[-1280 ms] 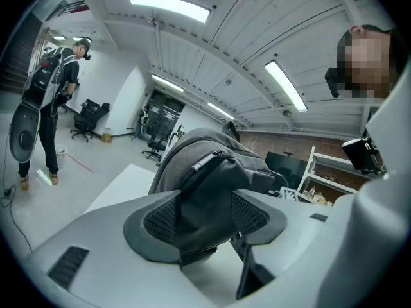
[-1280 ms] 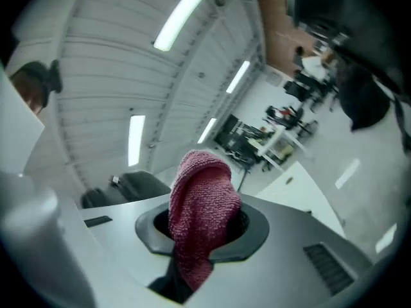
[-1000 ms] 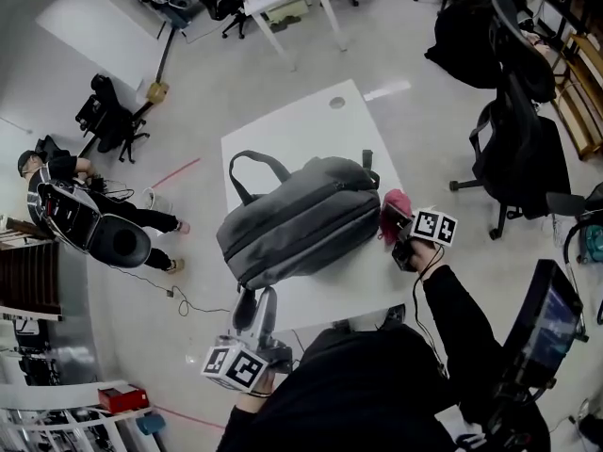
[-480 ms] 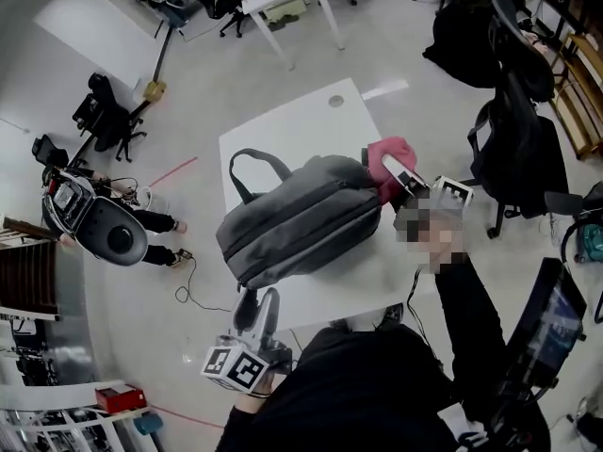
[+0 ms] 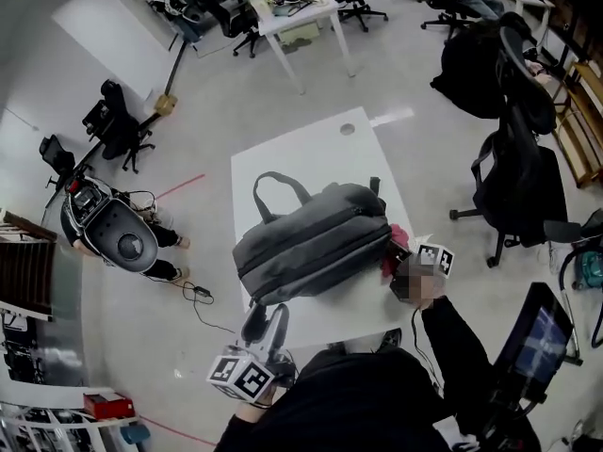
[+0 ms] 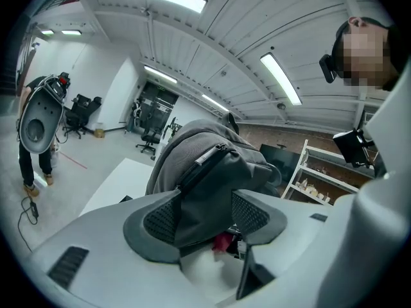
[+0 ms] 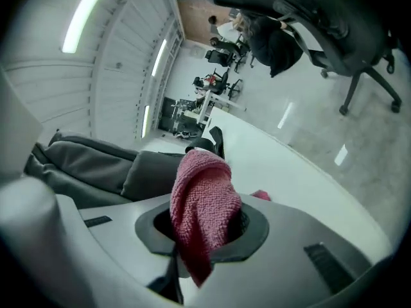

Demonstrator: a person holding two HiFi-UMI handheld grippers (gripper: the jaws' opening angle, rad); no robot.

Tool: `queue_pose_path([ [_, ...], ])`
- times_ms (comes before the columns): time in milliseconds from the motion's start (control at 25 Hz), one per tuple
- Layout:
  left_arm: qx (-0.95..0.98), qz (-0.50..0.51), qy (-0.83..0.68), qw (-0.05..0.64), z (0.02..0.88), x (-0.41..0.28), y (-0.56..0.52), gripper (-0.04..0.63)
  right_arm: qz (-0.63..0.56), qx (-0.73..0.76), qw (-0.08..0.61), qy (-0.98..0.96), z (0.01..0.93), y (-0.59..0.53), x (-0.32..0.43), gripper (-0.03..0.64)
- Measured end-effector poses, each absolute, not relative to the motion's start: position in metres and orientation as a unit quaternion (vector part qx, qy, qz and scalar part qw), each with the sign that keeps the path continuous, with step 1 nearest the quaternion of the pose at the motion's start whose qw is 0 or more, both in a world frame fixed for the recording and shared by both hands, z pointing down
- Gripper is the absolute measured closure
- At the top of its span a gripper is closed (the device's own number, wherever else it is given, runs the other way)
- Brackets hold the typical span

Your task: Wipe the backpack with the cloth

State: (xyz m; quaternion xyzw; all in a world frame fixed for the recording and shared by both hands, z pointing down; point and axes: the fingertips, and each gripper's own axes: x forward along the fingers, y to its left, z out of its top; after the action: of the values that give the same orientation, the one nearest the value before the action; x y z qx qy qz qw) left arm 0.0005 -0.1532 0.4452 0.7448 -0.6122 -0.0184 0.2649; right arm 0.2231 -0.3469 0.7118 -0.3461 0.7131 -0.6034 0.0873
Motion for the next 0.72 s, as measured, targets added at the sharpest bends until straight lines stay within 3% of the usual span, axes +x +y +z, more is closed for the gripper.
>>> queue_pose_path([
  [160,0.749,-0.021,-0.607,0.266,0.442,0.0,-0.157,0.339,-0.615,-0.352,0.168,0.685,0.676,-0.361,0.229,0.528],
  [320,0.76,-0.018,-0.597,0.257,0.445,-0.002,-0.161,0.339,-0.571,-0.32,0.274,0.705,0.583,-0.381,0.244,0.528],
  [440,0.773,-0.009,-0.585,0.247,0.444,-0.004,-0.163,0.339,-0.51,-0.29,0.306,0.75,0.499,-0.384,0.245,0.528],
  [600,0.793,0.008,-0.566,0.225,0.442,-0.008,-0.167,0.339,-0.375,-0.26,0.264,0.849,0.374,-0.367,0.219,0.528],
  [720,0.806,0.019,-0.554,0.209,0.441,-0.014,-0.17,0.339,-0.229,-0.293,0.119,0.921,0.329,-0.339,0.178,0.528],
])
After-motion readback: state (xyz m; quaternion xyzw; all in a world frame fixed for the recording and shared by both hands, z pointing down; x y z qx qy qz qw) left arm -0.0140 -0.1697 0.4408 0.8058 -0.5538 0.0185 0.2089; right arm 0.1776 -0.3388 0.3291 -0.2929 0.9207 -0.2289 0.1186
